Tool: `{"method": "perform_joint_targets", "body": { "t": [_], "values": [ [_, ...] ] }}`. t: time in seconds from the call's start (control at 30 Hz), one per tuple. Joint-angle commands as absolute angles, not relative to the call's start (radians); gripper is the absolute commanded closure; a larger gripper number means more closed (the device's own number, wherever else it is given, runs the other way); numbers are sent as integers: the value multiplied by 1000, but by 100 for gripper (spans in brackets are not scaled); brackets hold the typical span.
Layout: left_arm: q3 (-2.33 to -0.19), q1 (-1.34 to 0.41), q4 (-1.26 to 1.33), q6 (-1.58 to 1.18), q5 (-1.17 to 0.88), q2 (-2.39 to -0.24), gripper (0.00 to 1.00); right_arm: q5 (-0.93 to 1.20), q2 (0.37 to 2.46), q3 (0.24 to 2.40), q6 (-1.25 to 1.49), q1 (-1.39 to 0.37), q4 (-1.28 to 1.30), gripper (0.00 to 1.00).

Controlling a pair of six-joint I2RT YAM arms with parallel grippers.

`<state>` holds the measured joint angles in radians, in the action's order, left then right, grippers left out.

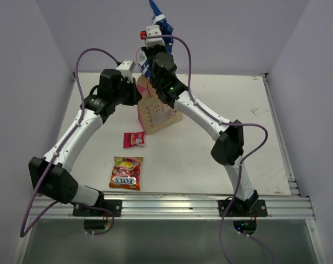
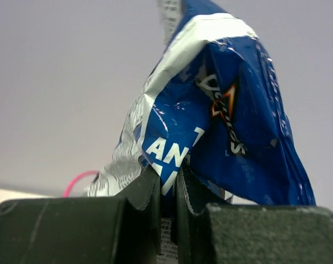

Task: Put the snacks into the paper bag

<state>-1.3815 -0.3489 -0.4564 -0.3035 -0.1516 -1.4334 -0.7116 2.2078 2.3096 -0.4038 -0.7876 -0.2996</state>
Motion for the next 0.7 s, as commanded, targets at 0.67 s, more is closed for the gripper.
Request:
{"method": "perform_joint_targets", "body": {
  "t": [0.67],
  "values": [
    [-1430,-344,-491,-333,-17,-1436,100,-729,1649,1689,-446,-882,-307,100]
  ]
}}
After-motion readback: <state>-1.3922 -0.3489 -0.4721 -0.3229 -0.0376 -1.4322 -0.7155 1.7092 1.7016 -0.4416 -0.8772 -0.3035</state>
